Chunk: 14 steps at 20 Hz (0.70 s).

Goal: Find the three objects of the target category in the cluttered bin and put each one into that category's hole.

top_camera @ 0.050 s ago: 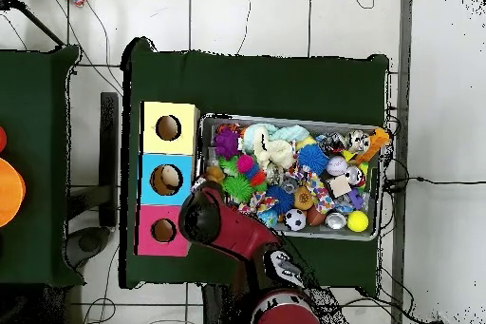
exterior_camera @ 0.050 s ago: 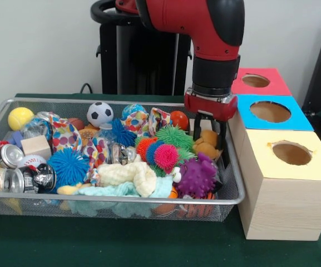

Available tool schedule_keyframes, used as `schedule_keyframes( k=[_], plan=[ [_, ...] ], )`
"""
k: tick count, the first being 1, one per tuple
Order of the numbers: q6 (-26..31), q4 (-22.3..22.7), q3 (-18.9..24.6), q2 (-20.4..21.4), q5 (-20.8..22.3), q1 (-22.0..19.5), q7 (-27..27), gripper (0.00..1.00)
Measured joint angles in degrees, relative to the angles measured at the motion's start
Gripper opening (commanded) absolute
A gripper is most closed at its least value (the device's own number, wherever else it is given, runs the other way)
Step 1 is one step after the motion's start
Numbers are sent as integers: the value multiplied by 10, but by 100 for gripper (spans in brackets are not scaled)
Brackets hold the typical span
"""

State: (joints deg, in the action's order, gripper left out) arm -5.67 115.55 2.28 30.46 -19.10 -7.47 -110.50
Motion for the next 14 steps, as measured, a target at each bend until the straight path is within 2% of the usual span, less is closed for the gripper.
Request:
schedule_keyframes(
  k=[8,14],
  plan=[
    [-1,-25,-4,-12,23,0,0,100],
    [-1,-45,-21,-22,32,17,0,100]
  ],
)
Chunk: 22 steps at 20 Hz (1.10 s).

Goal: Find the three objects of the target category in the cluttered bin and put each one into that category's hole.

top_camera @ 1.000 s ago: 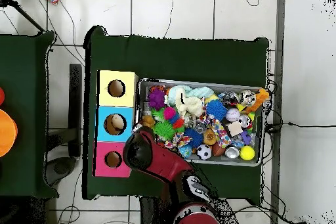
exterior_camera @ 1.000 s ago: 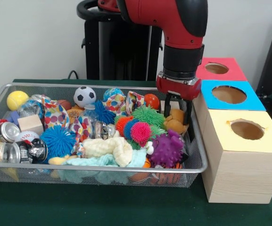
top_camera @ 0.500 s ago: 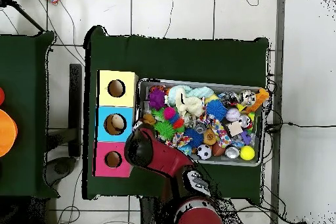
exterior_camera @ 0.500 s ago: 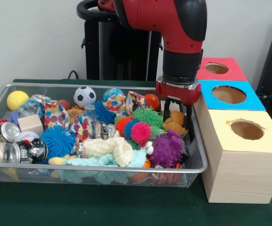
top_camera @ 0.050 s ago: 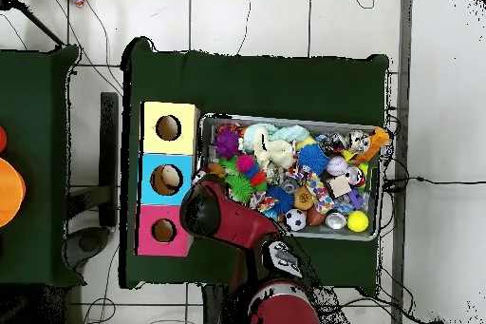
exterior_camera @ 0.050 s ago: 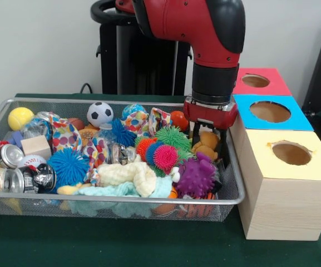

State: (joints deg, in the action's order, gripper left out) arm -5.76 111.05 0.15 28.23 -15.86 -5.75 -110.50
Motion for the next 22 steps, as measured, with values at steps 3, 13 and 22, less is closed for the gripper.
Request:
schedule_keyframes(
  k=[3,13,22],
  plan=[
    [0,-8,-10,-6,1,12,0,0],
    [1,-24,-30,-15,12,31,0,0],
    [7,-25,-32,-8,19,33,0,0]
  ],
)
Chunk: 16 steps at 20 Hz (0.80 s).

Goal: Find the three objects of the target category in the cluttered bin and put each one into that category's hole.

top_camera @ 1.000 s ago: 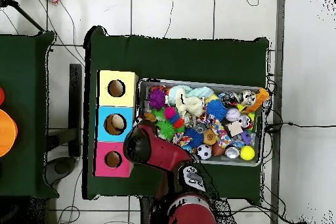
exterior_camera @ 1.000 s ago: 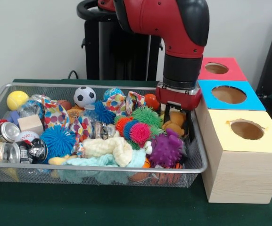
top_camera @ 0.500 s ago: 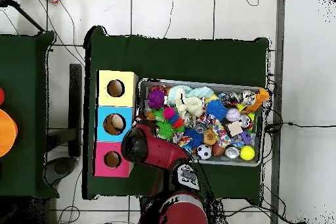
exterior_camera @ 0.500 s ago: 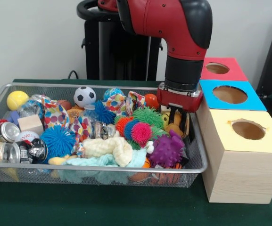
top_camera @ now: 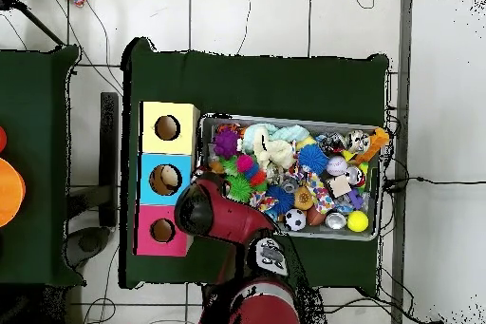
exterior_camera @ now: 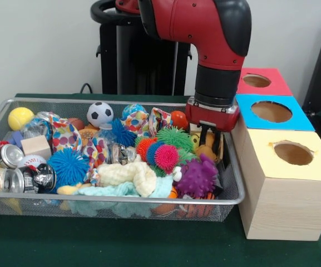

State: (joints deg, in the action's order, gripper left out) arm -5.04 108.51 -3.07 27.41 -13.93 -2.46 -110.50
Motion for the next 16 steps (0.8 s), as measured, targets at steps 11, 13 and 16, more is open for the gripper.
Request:
schedule_keyframes(
  k=[11,13,16],
  plan=[
    [12,25,5,80,3,-3,0,0],
    [12,31,11,97,3,-11,0,0],
    [12,36,19,112,6,-26,0,0]
  ],
)
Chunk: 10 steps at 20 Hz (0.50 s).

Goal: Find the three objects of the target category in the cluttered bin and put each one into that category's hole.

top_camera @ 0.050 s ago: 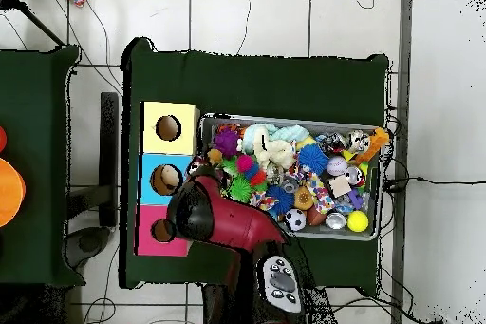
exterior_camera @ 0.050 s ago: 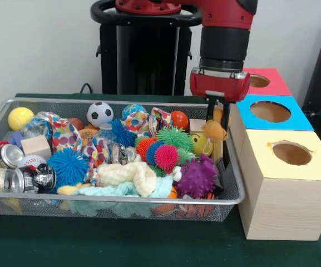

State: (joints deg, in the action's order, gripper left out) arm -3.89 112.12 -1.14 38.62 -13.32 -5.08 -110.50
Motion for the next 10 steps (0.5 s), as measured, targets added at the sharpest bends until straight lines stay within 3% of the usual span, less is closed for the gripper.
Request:
schedule_keyframes(
  k=[6,10],
  plan=[
    [6,1,8,22,13,-36,0,0],
    [42,1,-13,50,13,-20,0,0]
  ],
)
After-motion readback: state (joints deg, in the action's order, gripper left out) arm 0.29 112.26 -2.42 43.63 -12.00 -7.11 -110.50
